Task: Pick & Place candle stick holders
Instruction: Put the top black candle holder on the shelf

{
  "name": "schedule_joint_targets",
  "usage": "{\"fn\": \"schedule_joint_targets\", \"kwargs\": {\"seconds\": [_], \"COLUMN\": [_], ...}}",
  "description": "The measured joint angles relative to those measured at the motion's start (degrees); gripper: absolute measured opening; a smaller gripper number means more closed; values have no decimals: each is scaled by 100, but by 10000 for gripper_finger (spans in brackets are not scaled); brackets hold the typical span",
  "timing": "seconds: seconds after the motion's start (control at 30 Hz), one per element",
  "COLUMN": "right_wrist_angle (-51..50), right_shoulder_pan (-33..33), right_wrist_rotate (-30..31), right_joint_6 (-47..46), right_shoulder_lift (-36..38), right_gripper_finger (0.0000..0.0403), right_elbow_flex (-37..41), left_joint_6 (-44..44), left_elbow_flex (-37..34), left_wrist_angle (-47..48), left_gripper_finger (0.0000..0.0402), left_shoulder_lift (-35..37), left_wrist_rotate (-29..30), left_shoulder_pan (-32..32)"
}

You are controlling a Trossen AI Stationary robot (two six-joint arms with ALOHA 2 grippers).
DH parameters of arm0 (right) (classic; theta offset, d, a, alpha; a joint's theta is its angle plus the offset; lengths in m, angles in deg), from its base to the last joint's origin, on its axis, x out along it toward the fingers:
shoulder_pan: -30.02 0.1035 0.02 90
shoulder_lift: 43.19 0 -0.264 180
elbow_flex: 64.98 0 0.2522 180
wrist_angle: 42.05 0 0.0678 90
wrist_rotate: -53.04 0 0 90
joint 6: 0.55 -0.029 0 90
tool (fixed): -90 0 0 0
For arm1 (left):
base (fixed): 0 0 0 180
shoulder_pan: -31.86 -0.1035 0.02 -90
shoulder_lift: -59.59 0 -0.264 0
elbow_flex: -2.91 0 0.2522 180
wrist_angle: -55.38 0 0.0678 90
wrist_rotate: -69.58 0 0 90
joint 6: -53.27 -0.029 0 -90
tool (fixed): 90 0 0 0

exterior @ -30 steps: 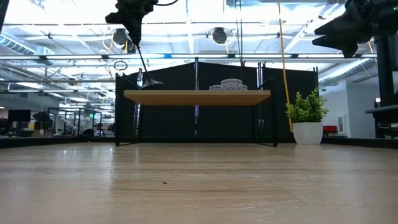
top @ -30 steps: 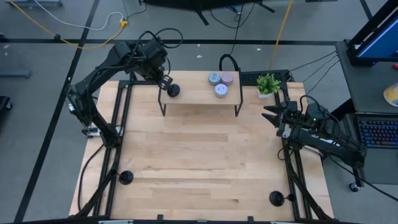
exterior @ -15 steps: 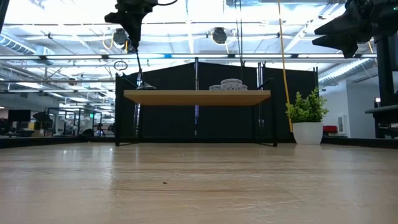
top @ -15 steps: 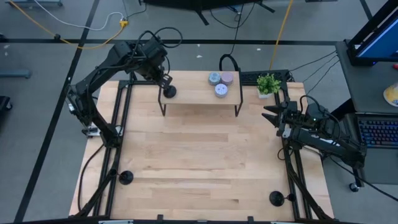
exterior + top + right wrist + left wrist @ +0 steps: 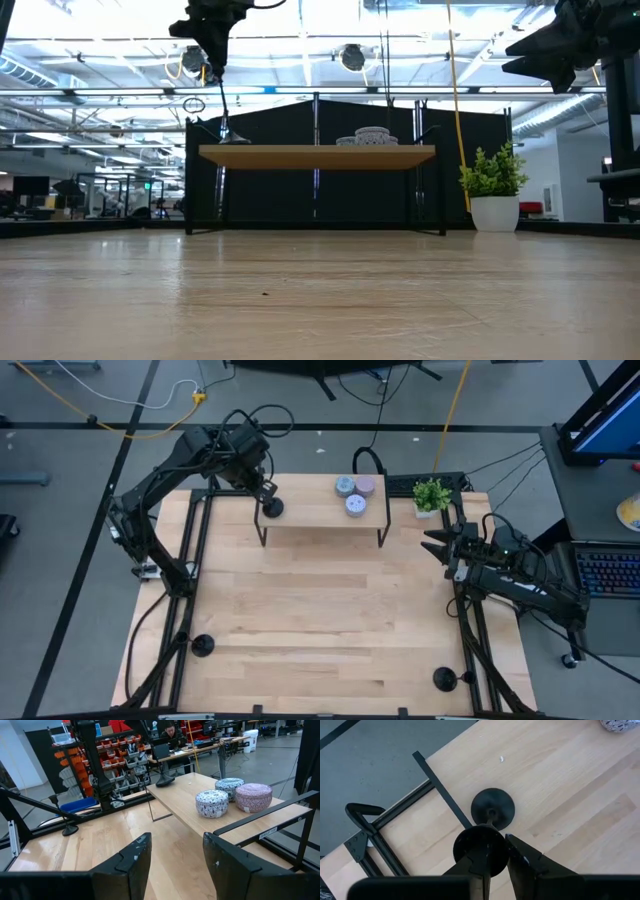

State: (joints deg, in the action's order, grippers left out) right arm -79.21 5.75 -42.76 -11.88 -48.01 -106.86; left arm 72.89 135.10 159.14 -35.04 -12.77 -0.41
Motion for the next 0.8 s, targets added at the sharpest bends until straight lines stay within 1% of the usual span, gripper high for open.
{"fn": "schedule_joint_targets", "kwargs": {"seconds": [0.27, 0.47, 0.7, 0.8], "right_wrist_angle": [2, 2, 2, 1], "right_shoulder_pan": [0, 2, 2, 1], "right_wrist_rotate": [0, 0, 0, 0], "right_joint_6": [-15, -17, -17, -17], "right_shoulder_lift": [0, 0, 0, 0], "right_gripper_finger": [171, 171, 171, 171], "right_elbow_flex": [0, 0, 0, 0], "left_joint_6": [0, 2, 4, -50], "left_elbow_flex": [0, 2, 2, 2], "left_wrist_angle": [-25, -35, -333, -346], "left_gripper_finger": [63, 63, 63, 63], "left_shoulder_lift": [0, 0, 0, 0], "left_wrist_rotate": [-6, -17, -525, -620], "left_shoulder_pan": [-8, -192, -465, -533]}}
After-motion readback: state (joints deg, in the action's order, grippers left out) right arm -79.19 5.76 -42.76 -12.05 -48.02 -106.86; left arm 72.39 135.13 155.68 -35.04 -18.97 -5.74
